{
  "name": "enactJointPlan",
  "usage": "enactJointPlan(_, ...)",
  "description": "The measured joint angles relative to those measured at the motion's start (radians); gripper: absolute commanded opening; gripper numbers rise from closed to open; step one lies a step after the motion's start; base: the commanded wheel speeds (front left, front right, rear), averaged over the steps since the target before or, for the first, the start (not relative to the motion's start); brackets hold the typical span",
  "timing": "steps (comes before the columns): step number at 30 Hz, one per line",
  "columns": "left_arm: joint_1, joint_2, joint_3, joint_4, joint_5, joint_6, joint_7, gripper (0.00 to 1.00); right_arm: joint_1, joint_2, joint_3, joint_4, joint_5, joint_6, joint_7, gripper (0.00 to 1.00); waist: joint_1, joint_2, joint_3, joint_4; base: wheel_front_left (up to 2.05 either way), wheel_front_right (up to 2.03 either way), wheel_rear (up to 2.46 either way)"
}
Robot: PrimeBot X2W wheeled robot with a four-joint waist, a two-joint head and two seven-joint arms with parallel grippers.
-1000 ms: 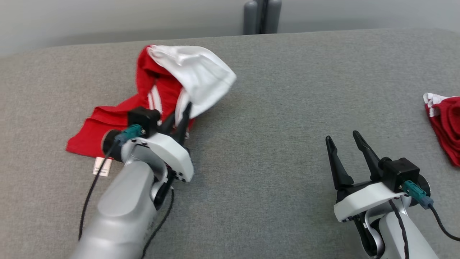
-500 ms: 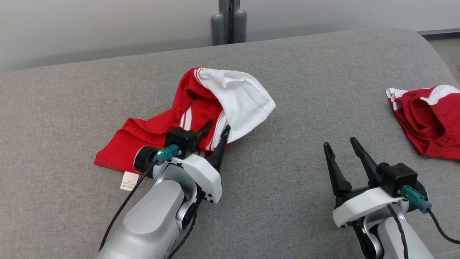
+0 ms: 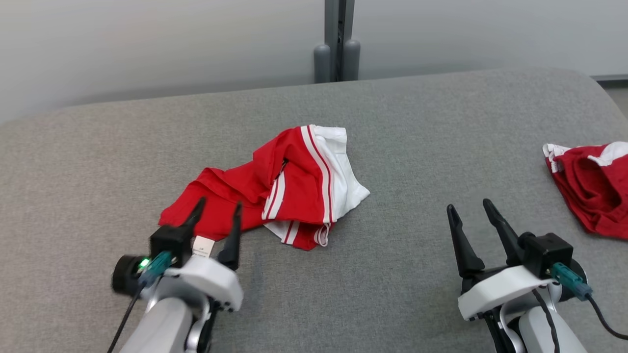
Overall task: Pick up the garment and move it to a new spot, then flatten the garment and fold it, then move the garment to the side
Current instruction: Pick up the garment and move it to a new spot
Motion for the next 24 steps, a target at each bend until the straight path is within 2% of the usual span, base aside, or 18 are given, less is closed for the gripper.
enactJointPlan(4, 0.1, 0.018, 0.112, -0.052, 0.052, 0.013, 0.0, 1.0, 0.016, 0.0, 0.001, 0.009, 0.001, 0.0, 0.0, 1.0, 0.0, 0.0, -0.027, 0.018, 0.0, 0.0, 0.0)
enactJointPlan(10, 0.233, 0.003, 0.248, -0.115, 0.123, 0.023, 0.0, 1.0, 0.044, 0.0, 0.02, 0.024, 0.008, 0.0, 0.0, 1.0, 0.0, 0.0, -0.072, 0.04, 0.0, 0.0, 0.0)
enactJointPlan(17, 0.355, -0.034, 0.363, -0.166, 0.191, -0.003, 0.0, 1.0, 0.066, 0.001, 0.031, 0.033, 0.009, 0.0, 0.0, 1.0, 0.0, 0.0, -0.112, 0.055, 0.0, 0.0, 0.0)
enactJointPlan(24, 0.399, -0.062, 0.432, -0.187, 0.244, -0.027, 0.0, 1.0, 0.088, 0.001, 0.027, 0.042, 0.018, 0.0, 0.0, 1.0, 0.0, 0.0, -0.129, 0.058, 0.0, 0.0, 0.0)
